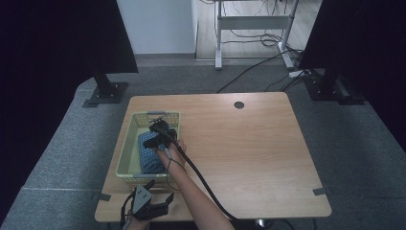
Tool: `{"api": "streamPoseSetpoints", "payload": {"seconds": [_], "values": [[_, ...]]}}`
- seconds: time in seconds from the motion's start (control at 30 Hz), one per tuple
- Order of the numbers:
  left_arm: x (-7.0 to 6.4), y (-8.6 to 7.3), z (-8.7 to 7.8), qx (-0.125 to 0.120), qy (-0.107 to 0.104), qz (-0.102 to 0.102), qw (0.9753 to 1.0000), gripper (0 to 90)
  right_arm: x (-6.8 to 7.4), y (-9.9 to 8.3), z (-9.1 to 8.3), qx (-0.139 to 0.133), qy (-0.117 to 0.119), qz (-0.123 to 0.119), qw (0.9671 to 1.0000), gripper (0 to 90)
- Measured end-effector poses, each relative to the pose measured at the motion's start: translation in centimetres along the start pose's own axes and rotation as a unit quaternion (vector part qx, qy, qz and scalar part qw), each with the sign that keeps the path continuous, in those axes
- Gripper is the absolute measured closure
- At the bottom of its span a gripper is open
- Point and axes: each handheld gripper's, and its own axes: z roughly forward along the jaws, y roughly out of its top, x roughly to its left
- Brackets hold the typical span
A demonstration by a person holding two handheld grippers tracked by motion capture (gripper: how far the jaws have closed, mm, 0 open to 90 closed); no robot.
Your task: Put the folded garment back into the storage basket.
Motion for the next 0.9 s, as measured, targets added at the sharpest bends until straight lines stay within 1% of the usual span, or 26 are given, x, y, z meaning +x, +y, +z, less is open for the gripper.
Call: {"api": "streamPoseSetpoints", "payload": {"seconds": [0.03, 0.07, 0.1, 0.2, 0.23, 0.3, 0.33, 0.37, 0.4, 0.47, 0.57, 0.6, 0.63, 0.67, 0.7, 0.73, 0.77, 0.8, 0.83, 0.87, 0.9], "values": [[0.0, 0.0, 0.0, 0.000, 0.000, 0.000, 1.0000, 10.9, -0.1, 0.0, -0.3, -0.005, -0.009, -0.001, 0.9999, 15.0], [0.0, 0.0, 0.0, 0.000, 0.000, 0.000, 1.0000, 10.9, -0.3, 0.0, -0.9, -0.014, -0.004, 0.002, 0.9999, 14.9], [0.0, 0.0, 0.0, 0.001, 0.000, 0.000, 1.0000, 11.0, -0.4, 0.1, -1.1, -0.016, 0.006, 0.003, 0.9998, 14.4], [0.0, 0.0, 0.0, 0.001, 0.001, 0.000, 1.0000, 10.9, -0.4, 0.0, -1.5, -0.019, 0.012, 0.000, 0.9998, 12.5], [0.0, 0.0, 0.0, 0.001, 0.001, 0.000, 1.0000, 10.9, -0.4, 0.0, -1.7, -0.022, 0.016, 0.002, 0.9996, 12.1], [0.0, 0.0, 0.1, 0.001, 0.002, 0.000, 1.0000, 10.9, -0.5, -0.1, -2.0, -0.033, 0.032, 0.011, 0.9989, 10.6], [0.0, 0.0, 0.1, 0.002, 0.002, 0.000, 1.0000, 10.9, -0.5, -0.1, -2.0, -0.033, 0.032, 0.011, 0.9989, 10.6], [0.0, 0.0, 0.1, 0.002, 0.002, 0.001, 1.0000, 11.0, -0.5, -0.2, -2.1, -0.041, 0.037, 0.012, 0.9984, 9.9], [0.0, 0.0, 0.1, 0.002, 0.002, 0.001, 1.0000, 10.9, -0.4, -0.4, -2.3, -0.054, 0.050, 0.015, 0.9972, 9.0], [0.0, 0.0, 0.1, 0.003, 0.002, 0.001, 1.0000, 10.9, -0.4, -0.5, -2.3, -0.055, 0.054, 0.017, 0.9968, 8.2], [0.0, 0.0, 0.1, 0.003, 0.002, 0.000, 1.0000, 10.9, -0.4, -0.9, -2.6, -0.084, 0.072, 0.018, 0.9937, 6.5], [0.0, 0.0, 0.1, 0.002, 0.002, 0.000, 1.0000, 10.9, -0.4, -0.9, -2.6, -0.084, 0.072, 0.018, 0.9937, 6.5], [0.0, 0.0, 0.1, 0.002, 0.002, 0.000, 1.0000, 10.9, -0.5, -1.0, -2.6, -0.092, 0.077, 0.017, 0.9926, 5.8], [0.0, 0.0, 0.1, 0.002, 0.002, 0.000, 1.0000, 10.9, -0.6, -1.3, -2.6, -0.097, 0.084, 0.007, 0.9917, 3.5], [0.0, 0.0, 0.1, 0.002, 0.002, 0.001, 1.0000, 10.9, -0.7, -1.5, -2.6, -0.094, 0.086, 0.002, 0.9918, 3.4], [0.0, 0.0, 0.1, 0.002, 0.002, 0.001, 1.0000, 11.0, -0.7, -1.5, -2.6, -0.094, 0.086, 0.002, 0.9918, 3.4], [0.0, 0.0, 0.1, 0.002, 0.002, 0.001, 1.0000, 10.9, -0.7, -1.8, -2.5, -0.091, 0.081, -0.013, 0.9925, 3.2], [0.0, 0.0, 0.1, 0.002, 0.002, 0.001, 1.0000, 10.9, -0.7, -1.9, -2.6, -0.092, 0.079, -0.021, 0.9924, 3.0], [0.0, 0.0, 0.1, 0.002, 0.002, 0.001, 1.0000, 10.9, -0.7, -2.0, -2.7, -0.097, 0.083, -0.026, 0.9915, 2.6], [0.0, 0.0, 0.1, 0.002, 0.002, 0.001, 1.0000, 10.9, -0.7, -2.0, -2.7, -0.097, 0.083, -0.026, 0.9915, 2.6], [0.0, 0.0, 0.1, 0.002, 0.002, 0.001, 1.0000, 10.9, -0.7, -2.3, -2.9, -0.109, 0.088, -0.036, 0.9895, 2.3]]}}
